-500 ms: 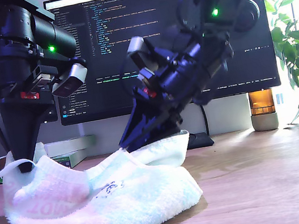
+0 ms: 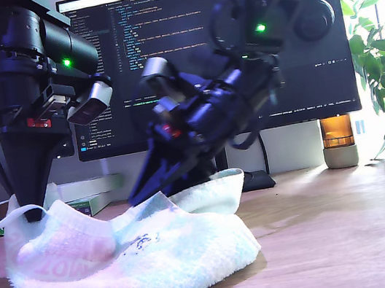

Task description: Fold the tea towel to a neat square and place it to the right

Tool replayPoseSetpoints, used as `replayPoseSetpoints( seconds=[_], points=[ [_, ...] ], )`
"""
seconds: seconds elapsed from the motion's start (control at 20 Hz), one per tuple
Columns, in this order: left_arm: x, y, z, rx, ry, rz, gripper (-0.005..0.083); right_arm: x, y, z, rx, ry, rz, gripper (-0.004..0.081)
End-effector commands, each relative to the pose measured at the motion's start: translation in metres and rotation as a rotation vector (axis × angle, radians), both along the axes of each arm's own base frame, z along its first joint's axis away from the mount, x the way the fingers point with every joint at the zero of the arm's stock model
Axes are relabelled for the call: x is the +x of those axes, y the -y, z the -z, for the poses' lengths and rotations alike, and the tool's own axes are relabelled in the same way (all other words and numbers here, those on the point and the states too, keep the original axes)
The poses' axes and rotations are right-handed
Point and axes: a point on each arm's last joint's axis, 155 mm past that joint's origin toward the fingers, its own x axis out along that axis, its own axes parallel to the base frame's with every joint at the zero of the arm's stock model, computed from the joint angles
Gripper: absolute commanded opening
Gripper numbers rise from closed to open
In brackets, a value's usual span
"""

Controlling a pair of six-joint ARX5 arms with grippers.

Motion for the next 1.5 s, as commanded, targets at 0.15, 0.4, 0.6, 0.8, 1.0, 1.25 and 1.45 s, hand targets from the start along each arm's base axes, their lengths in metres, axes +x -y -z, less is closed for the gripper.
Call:
replayPoseSetpoints(
  seconds=[0.15, 0.4, 0.6, 0.8, 1.0, 1.25, 1.45],
  points=[
    [0.008, -0.002, 0.008, -0.006, 0.009, -0.023, -0.0023, 0.008, 0.004, 0.008, -0.021, 0.008, 0.022, -0.0010],
    [0.028, -0.015, 0.009, -0.019, 0.055, -0.081, -0.0023, 0.025, 0.013, -0.018, -0.043, -0.023, 0.057, -0.0010],
    [0.046, -0.024, 0.009, -0.039, 0.101, -0.128, -0.0023, 0.043, 0.013, -0.066, -0.041, -0.002, 0.078, -0.0010],
    [0.056, -0.023, -0.003, -0.097, 0.153, -0.152, -0.0023, 0.053, 0.019, -0.084, -0.093, 0.037, 0.108, -0.0010],
    [0.069, -0.021, -0.041, -0.168, 0.293, -0.162, -0.0023, 0.051, 0.034, -0.074, -0.193, 0.054, 0.105, -0.0010],
    [0.094, -0.018, -0.110, -0.281, 0.571, -0.165, -0.0023, 0.065, 0.056, -0.092, -0.304, 0.120, 0.169, -0.0010],
    [0.097, -0.018, -0.144, -0.348, 0.672, -0.180, -0.0023, 0.076, 0.073, -0.145, -0.337, 0.254, 0.239, -0.0010]
  ],
)
